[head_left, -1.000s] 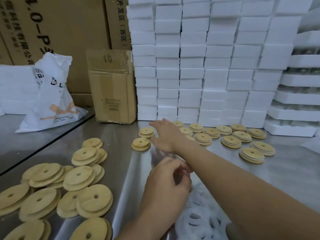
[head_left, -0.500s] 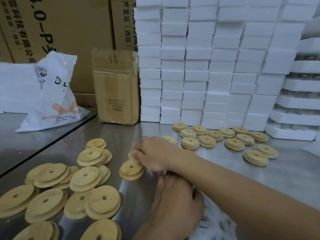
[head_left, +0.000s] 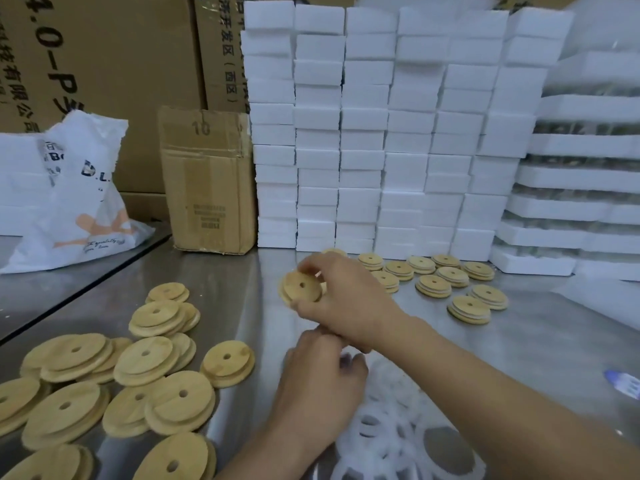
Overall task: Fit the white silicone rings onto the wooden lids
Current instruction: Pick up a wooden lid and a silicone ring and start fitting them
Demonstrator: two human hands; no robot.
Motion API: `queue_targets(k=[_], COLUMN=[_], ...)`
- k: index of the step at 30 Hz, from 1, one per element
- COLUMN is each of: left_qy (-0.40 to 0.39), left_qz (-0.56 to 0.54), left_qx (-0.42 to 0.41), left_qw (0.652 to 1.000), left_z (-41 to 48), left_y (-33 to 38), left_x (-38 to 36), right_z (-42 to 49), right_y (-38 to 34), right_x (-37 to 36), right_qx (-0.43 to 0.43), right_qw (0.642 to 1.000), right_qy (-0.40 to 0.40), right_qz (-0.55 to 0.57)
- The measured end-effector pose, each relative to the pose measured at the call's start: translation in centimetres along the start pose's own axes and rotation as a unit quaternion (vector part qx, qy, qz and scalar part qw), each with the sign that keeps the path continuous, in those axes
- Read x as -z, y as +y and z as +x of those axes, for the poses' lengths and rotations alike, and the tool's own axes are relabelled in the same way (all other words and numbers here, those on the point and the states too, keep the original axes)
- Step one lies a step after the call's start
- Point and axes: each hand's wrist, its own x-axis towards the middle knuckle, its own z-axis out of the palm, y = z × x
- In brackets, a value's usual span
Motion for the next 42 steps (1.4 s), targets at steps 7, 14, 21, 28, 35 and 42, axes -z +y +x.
queue_targets(k=[7, 14, 21, 28, 35, 42], left_qy=[0.024, -0.006, 0.051, 0.04, 0.035, 0.032], left_qz=[-0.293, -0.322, -0.36, -0.349, -0.336, -0.331], left_qx=[0.034, 0.038, 0.102, 0.085, 0.07, 0.07], left_qw=[0.955, 0.946, 0.926, 0.932, 0.939, 0.94], left_z=[0.4, -0.2, 0.5, 0.5, 0.4, 0.3], left_y=[1.3, 1.3, 0.5, 0.2, -0.2, -0.1], left_x=[0.8, 0.5, 0.6, 0.3, 0.3, 0.4], right_z=[-11.4, -13.3, -14.9, -15.3, -15.7, -15.8], right_y=[3.5, 2.9, 5.5, 3.5, 1.3, 1.4], right_x=[3.7, 3.9, 5.0, 6.8, 5.0, 4.0], right_qx=[-0.025, -0.043, -0.096, -0.046, -0.003, 0.067], right_qw=[0.987, 0.99, 0.995, 0.977, 0.976, 0.988], right_qy=[0.159, 0.105, 0.04, -0.156, -0.172, -0.138], right_qz=[0.022, 0.085, -0.009, 0.138, 0.134, -0.011])
